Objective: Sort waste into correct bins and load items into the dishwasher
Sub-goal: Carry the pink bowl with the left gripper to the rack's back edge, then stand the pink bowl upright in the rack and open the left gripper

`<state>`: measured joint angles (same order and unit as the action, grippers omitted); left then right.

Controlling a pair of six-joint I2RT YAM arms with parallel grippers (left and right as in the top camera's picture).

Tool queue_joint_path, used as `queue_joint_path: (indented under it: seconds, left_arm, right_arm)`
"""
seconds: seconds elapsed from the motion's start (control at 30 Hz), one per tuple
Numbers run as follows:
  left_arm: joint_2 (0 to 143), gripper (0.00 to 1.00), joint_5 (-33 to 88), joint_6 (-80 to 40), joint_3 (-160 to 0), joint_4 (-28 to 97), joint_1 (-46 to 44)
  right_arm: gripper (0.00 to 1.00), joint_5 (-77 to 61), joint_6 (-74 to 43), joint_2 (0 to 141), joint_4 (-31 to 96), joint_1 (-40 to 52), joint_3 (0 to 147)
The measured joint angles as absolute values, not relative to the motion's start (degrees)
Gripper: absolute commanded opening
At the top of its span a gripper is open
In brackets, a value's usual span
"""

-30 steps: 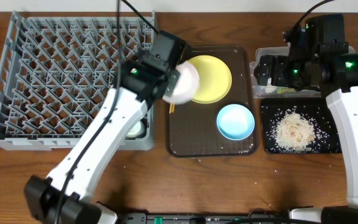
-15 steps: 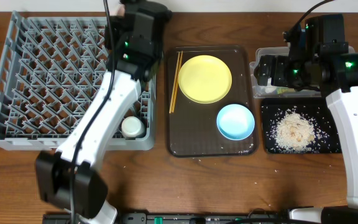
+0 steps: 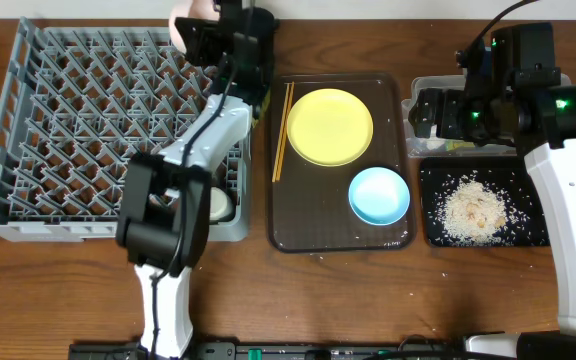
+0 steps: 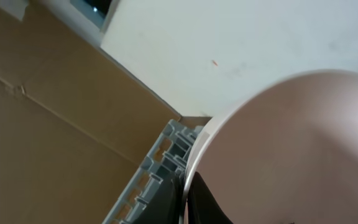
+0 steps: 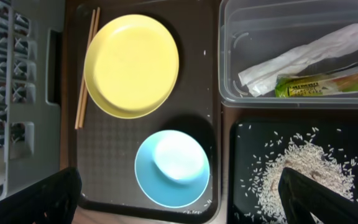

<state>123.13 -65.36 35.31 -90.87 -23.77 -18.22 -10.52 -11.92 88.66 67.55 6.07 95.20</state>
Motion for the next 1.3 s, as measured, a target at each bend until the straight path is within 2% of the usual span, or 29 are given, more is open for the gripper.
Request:
queue_joint_path:
  seconds: [0.33, 0.93, 1.3]
  left_arm:
    - [125.9, 0.07, -65.4, 41.9, -90.9, -26.0, -18.0]
    - [126.8, 0.07, -56.2, 42.7, -90.9, -31.8, -15.2]
    - [130.6, 0.07, -55.7, 43.8, -90.9, -34.0, -15.2]
  right_arm:
    - [0.99, -10.5, -11.9, 88.7, 67.5, 6.1, 95.2]
    - [0.99, -10.5, -11.9, 88.7, 67.5, 6.1, 95.2]
    - [0.99, -10.5, -11.9, 88.7, 67.5, 6.1, 95.2]
